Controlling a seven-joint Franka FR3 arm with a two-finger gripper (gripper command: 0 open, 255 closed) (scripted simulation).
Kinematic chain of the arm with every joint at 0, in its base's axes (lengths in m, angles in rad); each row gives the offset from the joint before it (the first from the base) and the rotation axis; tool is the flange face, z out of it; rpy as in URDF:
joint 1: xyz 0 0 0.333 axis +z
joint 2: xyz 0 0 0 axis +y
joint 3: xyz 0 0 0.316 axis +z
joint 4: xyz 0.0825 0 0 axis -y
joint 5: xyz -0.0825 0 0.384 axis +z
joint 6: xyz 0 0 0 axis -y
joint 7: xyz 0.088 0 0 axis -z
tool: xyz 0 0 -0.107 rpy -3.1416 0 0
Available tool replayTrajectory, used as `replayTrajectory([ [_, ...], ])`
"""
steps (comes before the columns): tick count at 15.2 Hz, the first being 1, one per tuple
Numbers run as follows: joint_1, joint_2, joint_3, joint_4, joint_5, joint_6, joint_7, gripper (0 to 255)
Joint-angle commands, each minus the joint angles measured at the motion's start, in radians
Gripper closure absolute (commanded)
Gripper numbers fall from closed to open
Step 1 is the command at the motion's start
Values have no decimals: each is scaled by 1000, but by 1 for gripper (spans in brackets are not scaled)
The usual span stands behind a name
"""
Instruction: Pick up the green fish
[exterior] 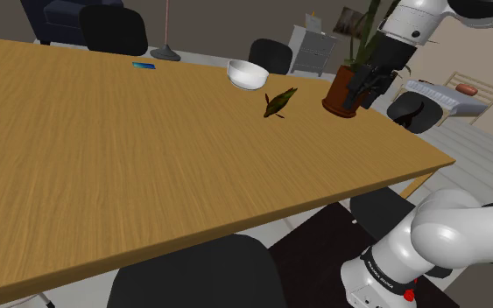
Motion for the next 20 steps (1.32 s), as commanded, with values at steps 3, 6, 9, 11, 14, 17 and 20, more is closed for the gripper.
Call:
replayTrajectory([
  [3, -12, 83, 30, 37, -15, 36, 40, 0],
  [6, -33, 210, 73, 104, -46, 78, 103, 0],
  [9, -54, 339, 113, 183, -88, 107, 170, 0],
  [11, -67, 428, 136, 244, -122, 117, 217, 0],
  [14, -82, 562, 166, 347, -180, 118, 289, 0],
  [17, -91, 701, 188, 465, -245, 101, 360, 0],
  [20, -88, 844, 199, 600, -315, 67, 425, 0],
])
